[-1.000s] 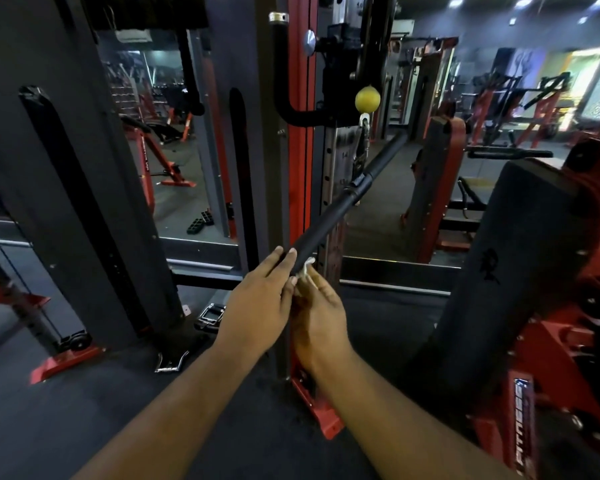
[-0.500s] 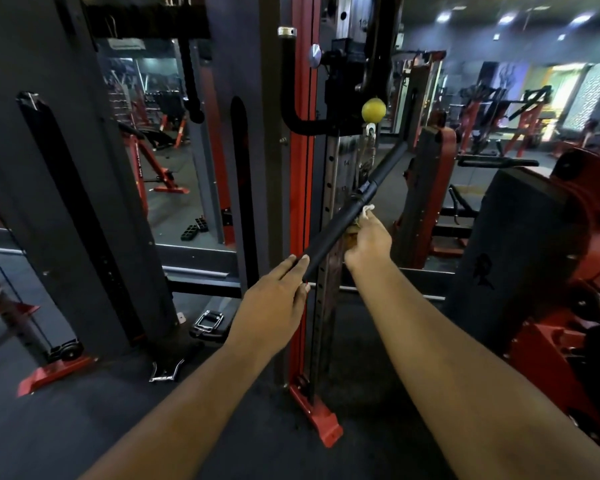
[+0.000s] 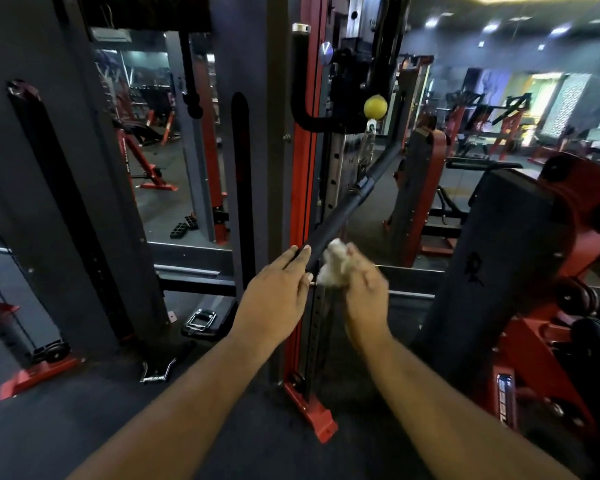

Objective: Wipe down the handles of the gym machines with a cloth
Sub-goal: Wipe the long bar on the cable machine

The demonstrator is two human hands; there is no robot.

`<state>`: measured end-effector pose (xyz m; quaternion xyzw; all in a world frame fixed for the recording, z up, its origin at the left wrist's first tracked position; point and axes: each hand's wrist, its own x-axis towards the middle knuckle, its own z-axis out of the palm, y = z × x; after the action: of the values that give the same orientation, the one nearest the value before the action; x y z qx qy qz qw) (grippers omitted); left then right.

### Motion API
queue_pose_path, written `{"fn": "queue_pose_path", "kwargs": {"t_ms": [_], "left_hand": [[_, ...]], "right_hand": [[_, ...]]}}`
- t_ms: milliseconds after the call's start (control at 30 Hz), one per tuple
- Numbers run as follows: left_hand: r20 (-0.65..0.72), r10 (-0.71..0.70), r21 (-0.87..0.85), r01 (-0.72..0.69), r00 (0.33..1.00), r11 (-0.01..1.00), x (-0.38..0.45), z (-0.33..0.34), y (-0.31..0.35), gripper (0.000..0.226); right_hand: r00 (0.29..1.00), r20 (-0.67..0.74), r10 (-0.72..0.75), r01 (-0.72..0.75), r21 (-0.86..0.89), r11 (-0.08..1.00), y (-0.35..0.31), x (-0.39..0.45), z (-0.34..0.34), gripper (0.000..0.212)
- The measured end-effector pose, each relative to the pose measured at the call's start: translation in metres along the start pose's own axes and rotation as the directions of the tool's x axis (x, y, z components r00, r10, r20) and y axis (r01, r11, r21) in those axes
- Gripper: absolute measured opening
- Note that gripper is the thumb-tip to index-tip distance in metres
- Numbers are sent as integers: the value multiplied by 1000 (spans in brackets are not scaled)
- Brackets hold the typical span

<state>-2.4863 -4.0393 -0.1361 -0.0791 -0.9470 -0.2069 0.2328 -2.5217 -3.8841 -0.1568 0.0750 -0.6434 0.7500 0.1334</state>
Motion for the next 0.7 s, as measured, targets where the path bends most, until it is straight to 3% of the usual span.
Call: {"fn": "queue_pose_path", "kwargs": {"t_ms": [67,100,267,367,533,633,700], "left_hand": [[9,4,-13,-4,1000,1000,-1,-1,3,51],[15,9,-22,-8,1000,1000,-2,-2,5,52],[6,34,-22,-34,999,999,-3,-7,12,51],[-6,42,-32,-42,999,999,-3,-7,10,51],[15,5,-40,-5,1000,999,-2,-6,-7,55],[-6,7,-48,-7,1000,999,-2,-8,-12,54],[-12,5,-49,-6,1000,999,-2,-8,-10,52]], "right_hand": [[979,-195,-53,29,-121,992,-14,47,-3,35],[975,-205,-81,40,-197,980,-22,71,-2,36],[987,-59,-149,107,-452,886,-30,106,13,39],[977,28,-211,200,-460,865,-22,61,25,40],[940,281,-194,280,-310,908,-15,-6,21,38],[941,210,-265,315,-257,914,-33,12,14,35],[942,122,-313,335,-421,843,-47,51,11,36]]}}
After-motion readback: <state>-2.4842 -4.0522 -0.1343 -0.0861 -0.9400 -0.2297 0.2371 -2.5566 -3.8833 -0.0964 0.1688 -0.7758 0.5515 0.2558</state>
